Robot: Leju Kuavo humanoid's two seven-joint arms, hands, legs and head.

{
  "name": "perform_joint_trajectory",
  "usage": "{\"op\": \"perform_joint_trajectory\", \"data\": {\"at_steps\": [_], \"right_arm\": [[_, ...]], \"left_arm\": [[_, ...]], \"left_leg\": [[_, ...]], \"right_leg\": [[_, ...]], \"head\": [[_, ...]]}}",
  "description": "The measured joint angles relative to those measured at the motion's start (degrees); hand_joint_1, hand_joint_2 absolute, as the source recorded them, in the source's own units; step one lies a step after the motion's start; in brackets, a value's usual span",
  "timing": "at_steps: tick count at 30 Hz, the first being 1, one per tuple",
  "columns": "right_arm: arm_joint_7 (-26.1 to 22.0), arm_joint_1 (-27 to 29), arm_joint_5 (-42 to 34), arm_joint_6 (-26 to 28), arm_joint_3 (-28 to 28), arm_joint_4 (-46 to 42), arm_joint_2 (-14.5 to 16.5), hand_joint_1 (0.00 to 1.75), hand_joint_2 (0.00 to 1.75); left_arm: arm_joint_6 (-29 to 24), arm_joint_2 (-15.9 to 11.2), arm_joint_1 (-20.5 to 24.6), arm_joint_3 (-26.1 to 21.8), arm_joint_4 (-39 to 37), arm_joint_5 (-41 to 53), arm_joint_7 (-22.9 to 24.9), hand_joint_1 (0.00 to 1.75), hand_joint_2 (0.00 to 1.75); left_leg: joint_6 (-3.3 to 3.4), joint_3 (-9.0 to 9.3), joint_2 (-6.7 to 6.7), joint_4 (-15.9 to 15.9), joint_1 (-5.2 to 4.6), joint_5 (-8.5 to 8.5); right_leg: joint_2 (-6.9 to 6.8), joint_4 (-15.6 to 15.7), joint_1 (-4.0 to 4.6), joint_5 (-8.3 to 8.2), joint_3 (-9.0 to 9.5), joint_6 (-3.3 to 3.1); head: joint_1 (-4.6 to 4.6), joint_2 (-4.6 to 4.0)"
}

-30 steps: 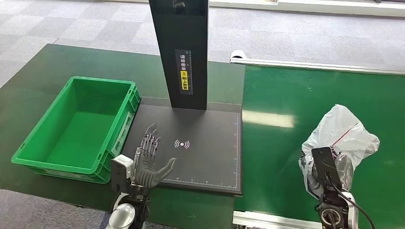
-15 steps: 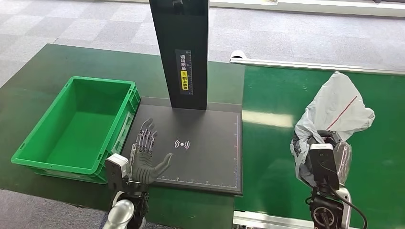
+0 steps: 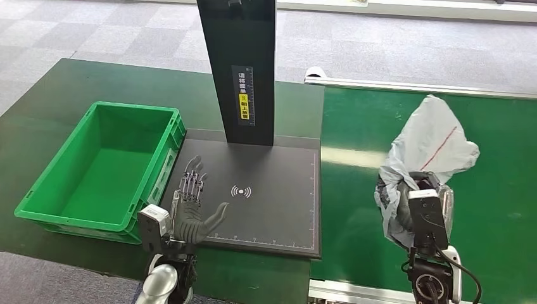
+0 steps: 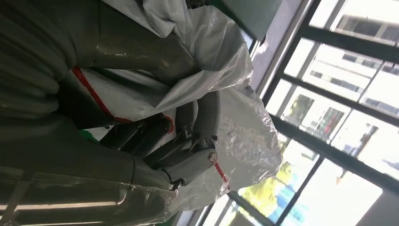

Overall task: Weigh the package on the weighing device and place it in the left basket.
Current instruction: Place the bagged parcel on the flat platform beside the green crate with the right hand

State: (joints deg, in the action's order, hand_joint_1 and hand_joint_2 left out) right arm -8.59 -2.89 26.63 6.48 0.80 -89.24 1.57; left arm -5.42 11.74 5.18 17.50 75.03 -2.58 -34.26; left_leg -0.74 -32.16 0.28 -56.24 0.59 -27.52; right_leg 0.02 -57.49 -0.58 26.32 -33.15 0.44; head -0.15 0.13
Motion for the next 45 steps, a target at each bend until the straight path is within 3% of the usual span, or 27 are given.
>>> {"op": "perform_joint_trajectory", "data": {"at_steps": [4, 6, 16, 24, 28, 37, 40, 45], "right_arm": [[-1.35, -1.22, -8.26, -15.74, -7.0, 3.21, 0.64, 1.75, 1.75], [-2.56, -1.45, -11.37, -19.97, -11.27, 4.96, 0.96, 1.75, 1.75], [-2.79, -3.68, -13.35, -24.08, -21.16, 7.88, 1.07, 1.75, 1.75], [-1.66, -7.37, -15.38, -23.51, -28.63, 9.71, 0.88, 1.75, 1.75], [-1.56, -7.57, -15.66, -23.26, -29.96, 10.38, 0.29, 0.0, 1.75], [0.01, -8.87, -12.63, -18.08, -30.68, 12.01, 0.28, 0.0, 1.75], [-3.84, -8.83, -9.4, -15.44, -30.5, 12.08, 0.18, 0.0, 1.75], [-15.1, -7.27, -8.54, -10.66, -27.63, 8.98, 0.09, 0.0, 1.75]], "left_arm": [[0.26, 0.07, 1.08, 0.47, -0.17, -0.25, -0.19, 0.0, 1.75], [0.4, 0.16, 1.86, 0.91, -0.61, -0.39, -0.14, 0.0, 1.75], [-0.61, 0.25, 3.52, 1.49, -1.94, -2.04, 0.34, 0.0, 1.75], [-2.01, 0.47, 3.58, 1.09, -2.62, -5.75, 2.75, 0.0, 1.75], [-2.58, 0.69, 2.77, 0.89, -2.76, -5.88, 3.32, 0.0, 1.75], [-3.78, 0.79, 0.98, 0.09, -1.33, -5.0, 4.45, 0.0, 1.75], [-4.25, 0.78, 0.29, -0.25, -0.57, -4.22, 4.2, 0.0, 1.75], [-4.87, 0.75, -1.09, -1.62, 1.34, -3.03, 3.09, 0.0, 1.75]], "left_leg": [[-0.01, 0.04, -0.04, 0.0, 0.03, 0.02], [-0.02, 0.02, -0.12, 0.0, 0.05, 0.03], [-0.01, -0.04, -0.1, 0.0, 0.01, 0.02], [-0.01, -0.02, -0.13, 0.0, 0.04, 0.03], [-0.01, -0.07, -0.13, 0.0, 0.03, 0.02], [-0.01, -0.06, -0.15, -0.01, 0.03, 0.02], [-0.01, -0.06, -0.15, -0.01, 0.03, 0.02], [0.0, -0.08, -0.15, -0.01, 0.03, 0.01]], "right_leg": [[-0.03, 0.0, 0.03, 0.0, -0.01, -0.01], [-0.08, 0.0, 0.04, 0.01, -0.01, -0.01], [-0.06, 0.0, 0.01, 0.01, -0.02, 0.0], [-0.06, 0.0, 0.05, 0.01, -0.03, 0.0], [-0.06, 0.0, 0.03, 0.01, -0.04, 0.0], [-0.07, 0.0, 0.03, 0.01, -0.05, 0.0], [-0.07, 0.0, 0.04, 0.01, -0.06, 0.0], [-0.07, 0.01, 0.03, 0.02, -0.08, 0.0]], "head": [[-0.01, 0.0], [-0.01, 0.0], [0.01, 0.0], [-0.01, 0.0], [0.02, 0.0], [0.01, 0.0], [0.01, 0.0], [0.01, 0.0]]}}
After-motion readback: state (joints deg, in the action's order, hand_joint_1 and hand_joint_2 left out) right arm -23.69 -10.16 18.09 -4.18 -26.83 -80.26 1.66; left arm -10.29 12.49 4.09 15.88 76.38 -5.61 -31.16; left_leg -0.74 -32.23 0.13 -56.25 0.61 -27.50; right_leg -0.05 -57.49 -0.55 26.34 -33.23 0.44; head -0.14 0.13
